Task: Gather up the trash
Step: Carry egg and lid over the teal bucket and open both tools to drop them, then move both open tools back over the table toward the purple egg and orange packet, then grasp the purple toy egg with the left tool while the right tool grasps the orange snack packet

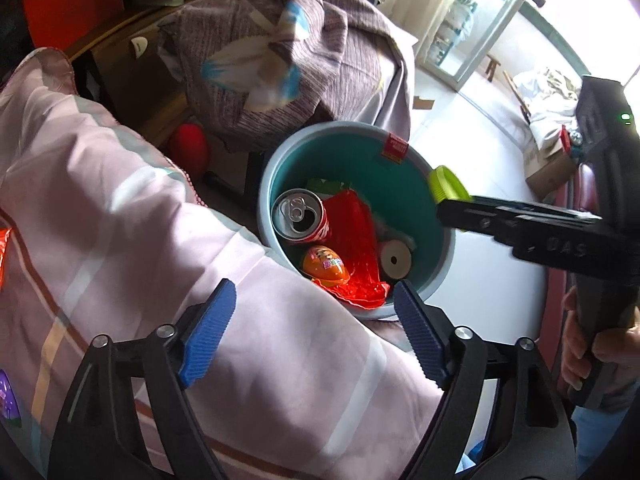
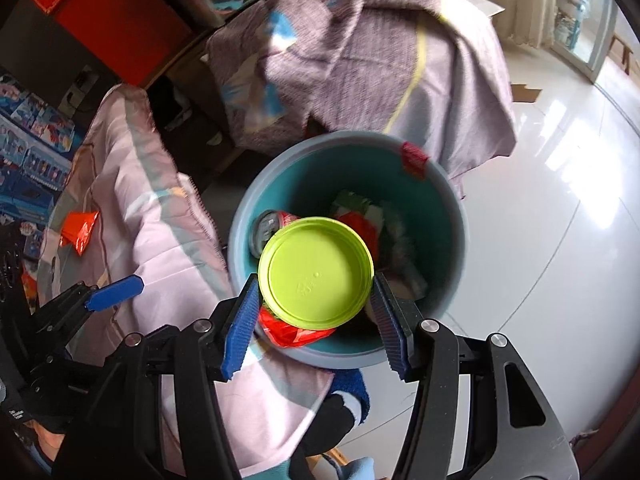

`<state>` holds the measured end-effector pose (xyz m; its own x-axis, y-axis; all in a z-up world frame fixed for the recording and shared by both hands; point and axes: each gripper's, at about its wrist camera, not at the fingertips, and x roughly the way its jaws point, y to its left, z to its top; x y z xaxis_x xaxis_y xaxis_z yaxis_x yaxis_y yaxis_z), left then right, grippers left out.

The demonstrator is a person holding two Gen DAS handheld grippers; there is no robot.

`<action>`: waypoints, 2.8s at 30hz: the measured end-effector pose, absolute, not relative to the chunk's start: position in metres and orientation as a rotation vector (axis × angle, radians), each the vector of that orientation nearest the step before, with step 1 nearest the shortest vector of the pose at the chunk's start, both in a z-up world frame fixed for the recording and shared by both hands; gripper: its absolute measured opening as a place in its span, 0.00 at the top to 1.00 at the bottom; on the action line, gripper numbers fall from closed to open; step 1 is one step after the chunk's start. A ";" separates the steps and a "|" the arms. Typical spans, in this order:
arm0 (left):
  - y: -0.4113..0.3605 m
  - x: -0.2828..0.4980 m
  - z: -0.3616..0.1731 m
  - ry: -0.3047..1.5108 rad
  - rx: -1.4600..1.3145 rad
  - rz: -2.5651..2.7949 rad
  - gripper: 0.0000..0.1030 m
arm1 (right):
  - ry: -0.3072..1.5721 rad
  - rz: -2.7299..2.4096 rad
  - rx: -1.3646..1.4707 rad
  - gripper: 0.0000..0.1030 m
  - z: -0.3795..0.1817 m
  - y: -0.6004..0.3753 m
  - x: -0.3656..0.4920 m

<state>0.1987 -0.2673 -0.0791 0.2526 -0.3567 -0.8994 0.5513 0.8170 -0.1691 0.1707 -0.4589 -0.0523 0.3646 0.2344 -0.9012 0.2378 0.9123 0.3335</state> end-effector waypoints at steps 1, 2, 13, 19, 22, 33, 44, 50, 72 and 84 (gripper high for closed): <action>-0.265 0.198 -0.078 1.157 0.192 -0.621 0.17 | 1.213 0.003 0.447 0.48 -0.052 -0.456 0.172; -0.262 0.197 -0.076 1.153 0.190 -0.619 0.17 | 1.213 0.006 0.446 0.43 -0.052 -0.454 0.173; -0.229 0.191 -0.074 1.160 0.121 -0.606 0.15 | 1.224 -0.031 0.447 0.24 -0.043 -0.445 0.172; -0.217 0.185 -0.068 1.148 0.102 -0.603 0.15 | 1.242 -0.055 0.452 0.19 -0.039 -0.441 0.168; -0.210 0.181 -0.064 1.139 0.097 -0.598 0.15 | 1.243 -0.067 0.458 0.18 -0.035 -0.439 0.164; -0.181 0.168 -0.052 1.101 0.054 -0.573 0.06 | 1.250 -0.060 0.393 0.18 -0.020 -0.411 0.154; -0.117 0.165 -0.048 1.081 -0.008 -0.482 0.06 | 1.292 0.034 0.293 0.18 -0.009 -0.342 0.169; -0.059 0.163 -0.049 1.080 -0.037 -0.401 0.06 | 1.320 0.096 0.221 0.18 -0.007 -0.291 0.180; 0.108 0.175 -0.086 1.065 -0.050 -0.135 0.06 | 1.410 0.269 0.082 0.18 -0.034 -0.151 0.219; 0.093 0.192 -0.094 1.043 0.082 -0.207 0.26 | 1.430 0.285 0.043 0.18 -0.048 -0.126 0.247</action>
